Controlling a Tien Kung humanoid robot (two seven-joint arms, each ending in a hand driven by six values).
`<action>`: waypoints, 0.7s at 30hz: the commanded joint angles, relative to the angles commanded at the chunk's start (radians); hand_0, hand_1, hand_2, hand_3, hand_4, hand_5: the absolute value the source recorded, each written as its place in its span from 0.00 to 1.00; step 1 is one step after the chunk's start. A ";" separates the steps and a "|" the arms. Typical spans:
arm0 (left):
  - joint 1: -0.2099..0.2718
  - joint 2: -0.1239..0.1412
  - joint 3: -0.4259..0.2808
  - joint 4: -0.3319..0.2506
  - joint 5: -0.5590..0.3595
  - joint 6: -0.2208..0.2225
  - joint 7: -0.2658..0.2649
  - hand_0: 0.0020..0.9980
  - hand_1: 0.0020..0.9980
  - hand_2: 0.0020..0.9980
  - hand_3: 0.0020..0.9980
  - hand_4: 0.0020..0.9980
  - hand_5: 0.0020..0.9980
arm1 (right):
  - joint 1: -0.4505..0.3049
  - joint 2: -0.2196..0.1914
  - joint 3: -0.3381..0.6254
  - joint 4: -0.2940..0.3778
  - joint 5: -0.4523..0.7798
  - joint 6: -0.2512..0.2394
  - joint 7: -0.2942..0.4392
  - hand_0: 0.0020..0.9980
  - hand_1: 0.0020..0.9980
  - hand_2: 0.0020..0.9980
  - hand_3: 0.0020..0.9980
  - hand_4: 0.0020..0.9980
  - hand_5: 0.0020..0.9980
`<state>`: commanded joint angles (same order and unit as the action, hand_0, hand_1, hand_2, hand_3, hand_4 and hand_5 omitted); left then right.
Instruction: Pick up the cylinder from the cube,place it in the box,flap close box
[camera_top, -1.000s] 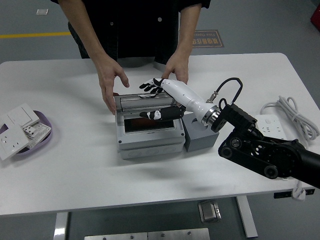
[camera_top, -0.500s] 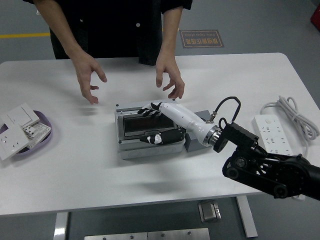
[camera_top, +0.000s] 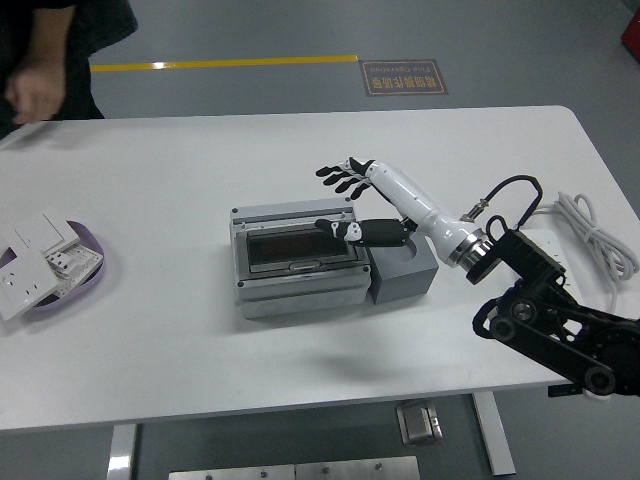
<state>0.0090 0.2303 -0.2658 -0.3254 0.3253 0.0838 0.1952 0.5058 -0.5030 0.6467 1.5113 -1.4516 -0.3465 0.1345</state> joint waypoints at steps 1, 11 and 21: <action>0.001 0.000 0.000 0.000 -0.001 0.000 0.000 0.61 0.64 0.63 0.63 0.68 0.25 | -0.023 -0.005 0.030 0.003 0.000 0.001 0.006 0.56 0.61 0.68 0.73 0.80 0.44; 0.012 -0.002 0.000 -0.002 0.000 0.001 0.001 0.61 0.64 0.63 0.63 0.68 0.25 | -0.215 0.002 0.234 -0.005 0.081 0.009 0.080 0.62 0.62 0.67 0.68 0.81 0.44; 0.006 0.009 -0.011 -0.003 0.016 0.000 0.007 0.61 0.64 0.63 0.63 0.68 0.25 | -0.299 0.036 0.302 -0.045 0.326 0.043 0.202 0.69 0.64 0.68 0.65 0.80 0.42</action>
<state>0.0151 0.2393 -0.2772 -0.3287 0.3415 0.0840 0.2023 0.2070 -0.4673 0.9483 1.4659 -1.1256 -0.3033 0.3365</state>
